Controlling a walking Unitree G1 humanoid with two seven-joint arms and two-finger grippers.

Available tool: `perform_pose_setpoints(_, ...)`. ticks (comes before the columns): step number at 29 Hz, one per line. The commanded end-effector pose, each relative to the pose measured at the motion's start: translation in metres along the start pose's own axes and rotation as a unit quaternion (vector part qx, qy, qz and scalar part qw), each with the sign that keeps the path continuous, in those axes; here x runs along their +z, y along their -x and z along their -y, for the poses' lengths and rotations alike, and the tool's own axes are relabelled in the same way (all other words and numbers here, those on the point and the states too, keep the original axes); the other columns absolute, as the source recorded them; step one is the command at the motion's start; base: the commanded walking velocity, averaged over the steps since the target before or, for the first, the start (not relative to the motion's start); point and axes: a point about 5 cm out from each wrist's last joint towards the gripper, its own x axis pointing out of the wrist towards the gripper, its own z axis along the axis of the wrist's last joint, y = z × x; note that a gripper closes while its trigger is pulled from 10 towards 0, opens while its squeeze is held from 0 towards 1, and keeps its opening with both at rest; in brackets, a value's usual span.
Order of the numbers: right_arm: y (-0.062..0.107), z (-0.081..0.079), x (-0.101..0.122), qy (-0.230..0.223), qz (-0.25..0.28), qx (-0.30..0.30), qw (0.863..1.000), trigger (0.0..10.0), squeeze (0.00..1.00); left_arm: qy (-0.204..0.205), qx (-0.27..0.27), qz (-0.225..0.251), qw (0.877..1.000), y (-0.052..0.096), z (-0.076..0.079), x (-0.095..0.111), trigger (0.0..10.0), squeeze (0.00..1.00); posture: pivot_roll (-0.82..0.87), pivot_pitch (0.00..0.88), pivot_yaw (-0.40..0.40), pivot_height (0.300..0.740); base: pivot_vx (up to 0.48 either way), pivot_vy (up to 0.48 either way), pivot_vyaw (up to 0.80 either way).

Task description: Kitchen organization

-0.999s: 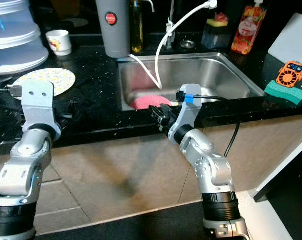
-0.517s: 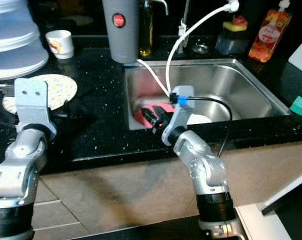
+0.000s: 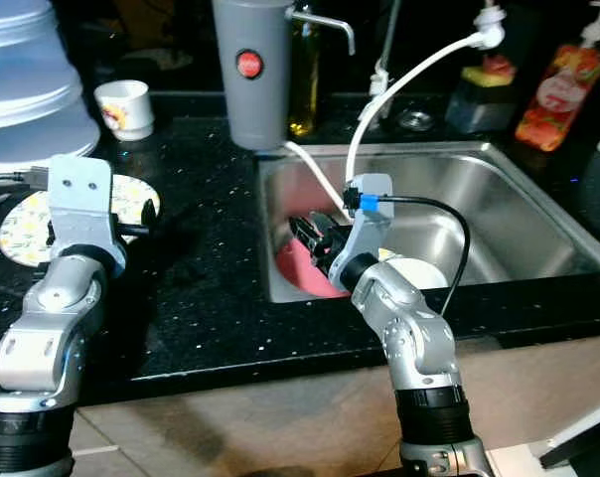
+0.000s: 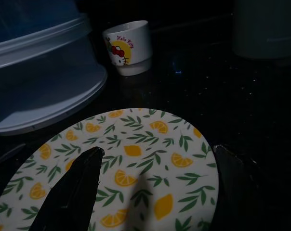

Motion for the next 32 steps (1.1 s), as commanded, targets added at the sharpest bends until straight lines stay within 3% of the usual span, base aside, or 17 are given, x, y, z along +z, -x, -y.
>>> perform_pose_setpoints(1,0.003,0.001,-0.002,-0.002,-0.003,-0.001,1.0,10.0,0.0,-0.001,-0.005,-0.006,1.0,0.003,0.004,-0.002,10.0,0.0,0.02,0.106,-0.016,0.74,0.0,0.0,0.0)
perform_pose_setpoints(5,0.003,0.001,-0.002,-0.002,-0.005,0.001,1.0,10.0,0.0,-0.002,-0.002,-0.013,1.0,0.003,0.004,-0.003,10.0,0.0,0.02,0.104,-0.016,0.74,0.0,0.0,0.0)
perform_pose_setpoints(9,0.001,-0.002,-0.003,-0.005,-0.006,0.014,1.0,10.0,0.0,0.01,0.055,-0.126,0.99,0.002,-0.003,-0.016,10.0,0.0,0.02,0.095,-0.02,0.74,0.0,0.0,0.0)
perform_pose_setpoints(13,0.001,-0.003,-0.003,0.0,-0.009,0.022,1.0,10.0,0.0,0.025,0.06,-0.142,0.988,0.002,-0.004,-0.016,10.0,0.0,0.02,0.095,-0.02,0.74,0.0,0.0,0.0)
perform_pose_setpoints(14,0.001,-0.003,-0.003,0.003,-0.012,0.026,1.0,10.0,0.0,0.034,0.065,-0.15,0.986,0.002,-0.005,-0.017,10.0,0.15,0.02,0.089,-0.024,0.74,0.0,0.0,0.0)
perform_pose_setpoints(15,0.001,-0.003,-0.003,0.003,-0.012,0.026,1.0,10.0,0.0,0.034,0.065,-0.15,0.986,0.002,-0.005,-0.017,10.0,0.15,0.02,0.089,-0.024,0.74,0.0,0.0,0.0)
perform_pose_setpoints(16,0.002,-0.002,-0.003,0.005,-0.013,0.028,1.0,10.0,0.0,0.05,0.074,-0.15,0.985,0.002,-0.007,-0.017,10.0,1.0,0.02,0.085,-0.024,0.74,0.0,0.0,0.0)
perform_pose_setpoints(23,0.002,-0.003,-0.004,0.004,-0.014,0.031,0.999,10.0,0.0,0.065,0.09,-0.145,0.983,0.001,-0.009,-0.01,10.0,1.0,0.02,0.079,-0.024,0.74,0.0,0.0,0.0)
perform_pose_setpoints(25,0.002,-0.003,-0.005,0.004,-0.014,0.032,0.999,10.0,0.0,0.044,0.084,-0.15,0.984,0.0,-0.008,-0.011,10.0,1.0,0.02,0.077,-0.024,0.74,0.0,0.0,0.0)
perform_pose_setpoints(28,0.002,-0.003,-0.005,0.002,-0.015,0.033,0.999,10.0,0.0,-0.019,0.074,-0.155,0.985,-0.003,-0.012,-0.016,10.0,1.0,0.02,0.077,-0.023,0.74,0.0,0.0,0.0)
perform_pose_setpoints(29,0.002,-0.003,-0.005,0.001,-0.015,0.034,0.999,10.0,0.0,-0.042,0.072,-0.156,0.984,-0.004,-0.014,-0.017,10.0,0.95,0.02,0.077,-0.023,0.74,0.0,0.0,0.0)
perform_pose_setpoints(30,0.002,-0.004,-0.005,0.001,-0.015,0.035,0.999,10.0,0.0,-0.066,0.067,-0.161,0.982,-0.005,-0.016,-0.02,10.0,0.05,0.02,0.077,-0.023,0.74,0.0,0.0,0.0)
perform_pose_setpoints(32,0.002,-0.004,-0.005,0.0,-0.016,0.037,0.999,10.0,0.0,-0.089,0.063,-0.187,0.976,-0.008,-0.024,-0.028,10.0,0.0,0.01,0.078,-0.02,0.74,0.0,0.0,0.0)
